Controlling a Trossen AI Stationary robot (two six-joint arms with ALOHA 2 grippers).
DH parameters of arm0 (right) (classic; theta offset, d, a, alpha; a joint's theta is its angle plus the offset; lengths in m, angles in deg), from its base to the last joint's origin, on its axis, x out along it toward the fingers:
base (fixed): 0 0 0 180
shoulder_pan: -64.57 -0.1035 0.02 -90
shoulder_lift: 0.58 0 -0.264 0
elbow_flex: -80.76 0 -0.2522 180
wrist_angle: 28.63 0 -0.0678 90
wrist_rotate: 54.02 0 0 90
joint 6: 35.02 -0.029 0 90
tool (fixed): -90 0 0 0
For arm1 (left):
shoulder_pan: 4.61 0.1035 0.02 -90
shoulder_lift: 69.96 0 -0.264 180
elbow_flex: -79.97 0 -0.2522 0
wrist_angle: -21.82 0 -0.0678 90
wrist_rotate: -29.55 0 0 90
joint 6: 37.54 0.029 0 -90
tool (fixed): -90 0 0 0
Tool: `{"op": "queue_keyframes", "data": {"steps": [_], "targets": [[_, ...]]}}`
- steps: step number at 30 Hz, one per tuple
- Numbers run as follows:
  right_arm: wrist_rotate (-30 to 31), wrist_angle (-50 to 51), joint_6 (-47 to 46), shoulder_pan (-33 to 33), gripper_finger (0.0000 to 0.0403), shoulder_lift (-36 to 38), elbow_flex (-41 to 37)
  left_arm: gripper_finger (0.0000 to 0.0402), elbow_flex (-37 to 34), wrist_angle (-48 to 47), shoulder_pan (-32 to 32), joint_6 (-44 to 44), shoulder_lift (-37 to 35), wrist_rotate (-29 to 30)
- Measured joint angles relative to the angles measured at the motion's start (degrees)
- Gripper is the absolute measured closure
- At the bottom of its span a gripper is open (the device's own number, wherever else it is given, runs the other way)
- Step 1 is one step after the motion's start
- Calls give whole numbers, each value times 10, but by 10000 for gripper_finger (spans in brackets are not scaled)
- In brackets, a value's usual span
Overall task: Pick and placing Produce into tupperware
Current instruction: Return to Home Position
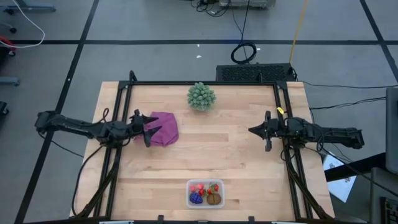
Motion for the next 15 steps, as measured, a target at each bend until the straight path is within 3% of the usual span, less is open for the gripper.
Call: {"op": "queue_keyframes", "data": {"steps": [9,15], "targets": [[-8,0,9,0,403,0,0,172,-1,24,31,-2,0,-35],[-8,0,25,0,403,0,-1,172,23,49,32,38,0,8]]}}
